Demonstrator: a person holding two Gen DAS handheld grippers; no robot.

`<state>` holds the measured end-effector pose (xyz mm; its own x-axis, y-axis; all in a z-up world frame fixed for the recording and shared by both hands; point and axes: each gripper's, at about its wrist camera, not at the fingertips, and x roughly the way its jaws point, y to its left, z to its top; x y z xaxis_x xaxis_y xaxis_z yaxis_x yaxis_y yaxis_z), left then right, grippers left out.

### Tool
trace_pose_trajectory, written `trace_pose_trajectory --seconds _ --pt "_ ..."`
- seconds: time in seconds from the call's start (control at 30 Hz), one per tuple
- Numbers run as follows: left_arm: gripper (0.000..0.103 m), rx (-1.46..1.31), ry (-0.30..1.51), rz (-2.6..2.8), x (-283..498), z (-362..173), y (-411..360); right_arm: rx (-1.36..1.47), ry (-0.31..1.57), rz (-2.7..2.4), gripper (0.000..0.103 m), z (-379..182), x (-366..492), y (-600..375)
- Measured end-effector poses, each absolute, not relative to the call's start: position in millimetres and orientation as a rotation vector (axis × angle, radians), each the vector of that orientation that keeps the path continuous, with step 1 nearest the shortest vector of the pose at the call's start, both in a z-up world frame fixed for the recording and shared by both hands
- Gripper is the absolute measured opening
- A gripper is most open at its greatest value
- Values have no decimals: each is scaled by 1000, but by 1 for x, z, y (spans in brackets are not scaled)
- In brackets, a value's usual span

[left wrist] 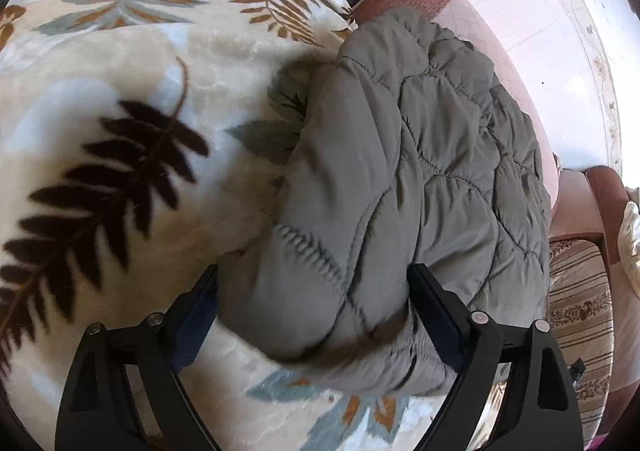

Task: Fold large clothes

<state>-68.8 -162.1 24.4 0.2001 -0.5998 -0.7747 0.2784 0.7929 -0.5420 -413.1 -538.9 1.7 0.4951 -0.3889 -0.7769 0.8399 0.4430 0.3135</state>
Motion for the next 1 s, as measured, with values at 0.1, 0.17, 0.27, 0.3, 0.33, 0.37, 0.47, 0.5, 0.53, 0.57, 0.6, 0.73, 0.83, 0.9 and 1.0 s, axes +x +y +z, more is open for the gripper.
trace_pose_trajectory --seconds 0.1,0.17,0.27,0.3,0.33,0.37,0.47,0.5,0.53,0.57,0.6,0.73,0.83,0.9,1.0 --pt "72 -233 1145 -645 -73 33 -174 754 684 -841 64 2 -413 -538" --pt "52 -134 1065 -646 -82 48 -184 722 688 -844 61 4 -411 -535" --pt "44 34 953 -619 -100 62 -200 654 705 -857 54 11 -406 -529" --pt "43 77 921 -610 -105 65 -203 612 713 -866 53 14 -403 -525" --pt "41 122 887 -603 -111 68 -206 584 717 -873 50 16 -401 -522" --pt "39 154 861 -598 -115 72 -209 554 721 -878 49 19 -400 -519" --pt "37 205 816 -589 -125 80 -211 494 730 -881 45 25 -398 -513" --pt "36 214 808 -588 -126 82 -209 475 732 -882 45 27 -397 -511" --pt "36 224 797 -584 -128 84 -209 456 734 -884 44 30 -397 -508" --pt "35 228 789 -582 -131 87 -207 439 738 -885 43 31 -396 -505" --pt "35 231 780 -584 -133 91 -205 417 741 -886 43 35 -396 -500" --pt "34 233 746 -589 -140 105 -197 383 727 -874 41 52 -401 -487" --pt "34 228 733 -590 -152 120 -187 367 719 -869 41 63 -408 -475" --pt "34 229 721 -588 -162 128 -178 360 718 -867 41 68 -413 -468" --pt "34 227 716 -581 -179 138 -162 370 715 -855 41 75 -428 -454"
